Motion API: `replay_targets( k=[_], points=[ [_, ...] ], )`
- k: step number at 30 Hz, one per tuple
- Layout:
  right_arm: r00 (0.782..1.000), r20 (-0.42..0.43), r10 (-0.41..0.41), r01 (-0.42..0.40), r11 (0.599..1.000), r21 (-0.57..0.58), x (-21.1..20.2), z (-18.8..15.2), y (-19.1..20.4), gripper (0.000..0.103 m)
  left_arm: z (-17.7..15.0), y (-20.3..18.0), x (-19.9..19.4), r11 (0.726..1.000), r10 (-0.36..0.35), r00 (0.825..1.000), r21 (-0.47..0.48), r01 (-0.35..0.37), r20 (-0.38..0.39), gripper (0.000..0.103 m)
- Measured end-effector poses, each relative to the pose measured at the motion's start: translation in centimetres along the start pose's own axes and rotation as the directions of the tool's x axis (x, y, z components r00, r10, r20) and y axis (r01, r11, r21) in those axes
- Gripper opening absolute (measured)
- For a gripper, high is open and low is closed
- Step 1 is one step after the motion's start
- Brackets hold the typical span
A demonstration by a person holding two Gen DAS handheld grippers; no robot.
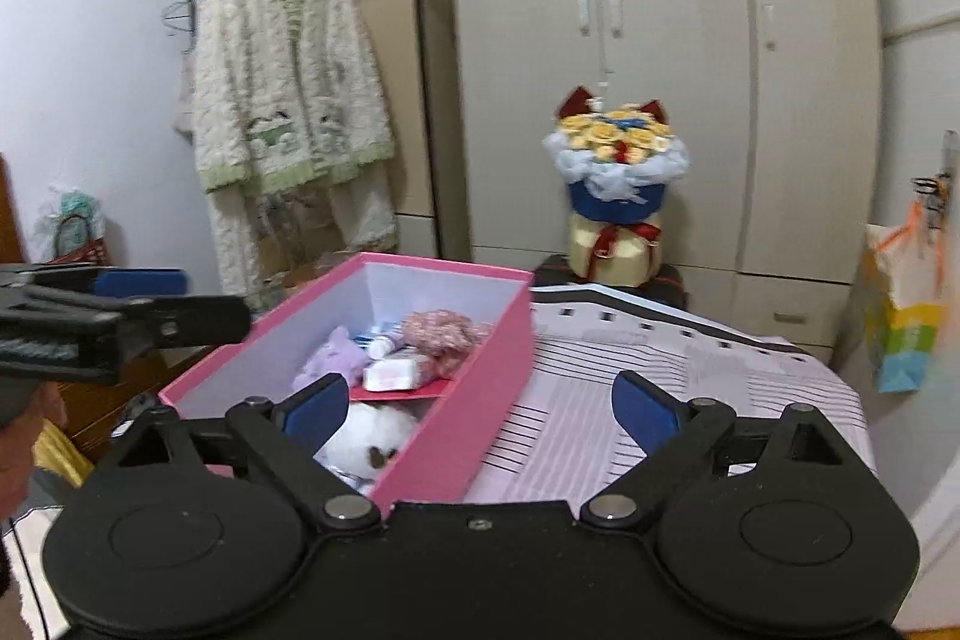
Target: Organize soft objects
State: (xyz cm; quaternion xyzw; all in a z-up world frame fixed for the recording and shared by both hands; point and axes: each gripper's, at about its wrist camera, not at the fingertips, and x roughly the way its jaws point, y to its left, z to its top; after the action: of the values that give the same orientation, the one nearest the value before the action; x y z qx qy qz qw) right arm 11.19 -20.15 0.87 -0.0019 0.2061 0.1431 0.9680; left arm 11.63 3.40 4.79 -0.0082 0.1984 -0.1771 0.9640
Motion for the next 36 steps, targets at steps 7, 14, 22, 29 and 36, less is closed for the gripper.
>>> replay_targets(
  k=[7,14,22,29,36],
  points=[
    [0.991,-0.056,-0.125,0.13,0.988,0.085,-2.8,-0.4,-0.8,0.103,-0.5,-2.8,-1.5,0.996,0.063,0.997,0.071,-0.059,-0.042,0.103],
    [0.975,0.017,-0.221,0.217,0.968,0.129,-6.7,-2.5,-1.2,0.103,-1.3,-4.0,-4.0,0.993,0.088,0.996,0.074,-0.089,0.019,0.103],
    [0.958,0.062,-0.281,0.275,0.958,0.085,-9.4,-4.5,0.1,0.103,-3.5,-5.4,-4.5,0.992,0.116,0.992,0.036,-0.118,0.047,0.103],
    [0.957,0.072,-0.281,0.271,0.954,0.124,-10.5,-5.6,-0.3,0.103,-5.0,-6.0,-4.1,0.991,0.126,0.991,0.042,-0.128,0.047,0.103],
    [0.947,0.075,-0.311,0.304,0.948,0.097,-10.6,-6.3,0.2,0.103,-5.7,-5.8,-4.6,0.988,0.145,0.986,0.038,-0.149,0.079,0.103]
  ],
)
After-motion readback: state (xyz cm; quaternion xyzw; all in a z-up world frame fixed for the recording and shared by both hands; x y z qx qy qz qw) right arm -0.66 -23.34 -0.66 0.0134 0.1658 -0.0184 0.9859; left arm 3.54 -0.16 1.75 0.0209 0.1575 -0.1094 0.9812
